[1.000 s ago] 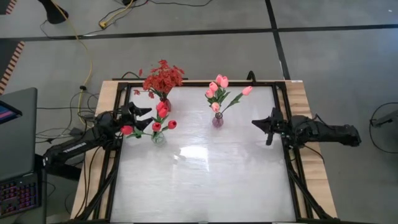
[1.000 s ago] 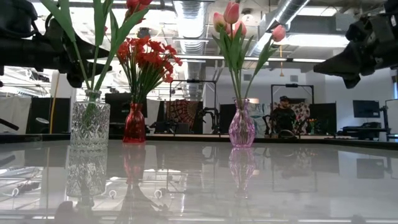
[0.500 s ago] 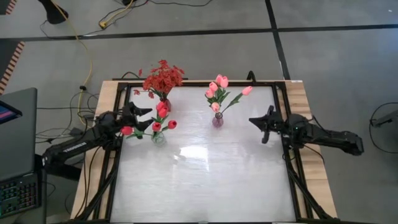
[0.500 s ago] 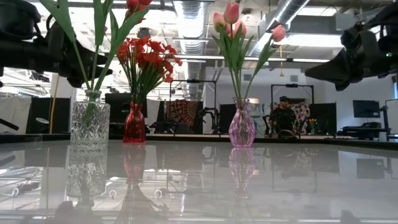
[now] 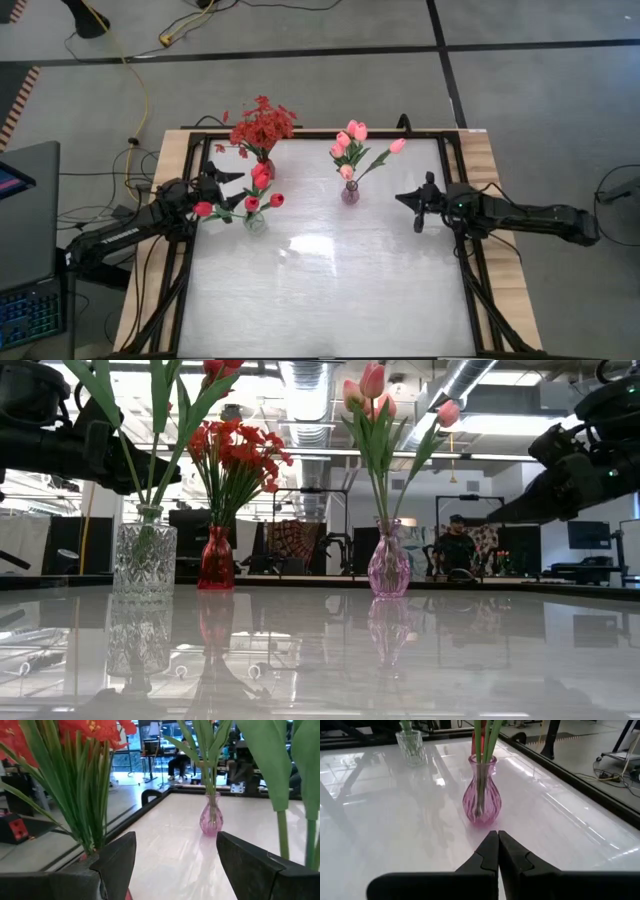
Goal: Sort flowers into vase by color
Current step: Return to Home Position
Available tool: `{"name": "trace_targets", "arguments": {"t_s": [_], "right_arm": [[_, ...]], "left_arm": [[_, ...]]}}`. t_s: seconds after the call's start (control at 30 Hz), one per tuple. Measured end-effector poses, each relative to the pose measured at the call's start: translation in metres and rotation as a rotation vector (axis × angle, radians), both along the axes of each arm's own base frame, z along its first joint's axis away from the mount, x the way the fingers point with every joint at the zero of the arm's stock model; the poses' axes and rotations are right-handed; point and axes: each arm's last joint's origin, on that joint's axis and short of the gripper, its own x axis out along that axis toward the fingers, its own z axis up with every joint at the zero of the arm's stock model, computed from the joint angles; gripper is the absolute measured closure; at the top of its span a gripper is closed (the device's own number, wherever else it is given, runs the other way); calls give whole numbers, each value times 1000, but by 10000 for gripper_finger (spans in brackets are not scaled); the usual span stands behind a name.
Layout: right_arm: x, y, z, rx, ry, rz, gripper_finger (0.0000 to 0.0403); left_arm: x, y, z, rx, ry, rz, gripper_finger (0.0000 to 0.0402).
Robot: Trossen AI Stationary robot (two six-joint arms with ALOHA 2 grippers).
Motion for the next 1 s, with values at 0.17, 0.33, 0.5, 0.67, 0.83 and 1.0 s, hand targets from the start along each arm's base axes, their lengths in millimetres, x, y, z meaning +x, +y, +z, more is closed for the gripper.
{"name": "trace_targets", "arguments": {"t_s": [0.17, 0.33, 0.5, 0.67, 0.83, 1.0], "right_arm": [[2, 2, 2, -6, -29, 25, 370], [1, 4, 2, -14, -37, 34, 370], [1, 4, 2, 43, -56, 16, 370], [1, 4, 3, 47, -58, 14, 369], [1, 4, 3, 47, -56, 13, 369], [1, 4, 3, 48, -55, 13, 369]], "left_arm": [[-1, 2, 3, -53, -63, 86, 136], [-2, 4, 2, -120, -88, 152, 136], [-2, 3, 0, -153, -77, 133, 136], [-1, 2, -2, -64, -13, 64, 136], [-1, 2, -2, -54, -8, 66, 136], [-1, 2, -2, -60, -11, 65, 136]]}}
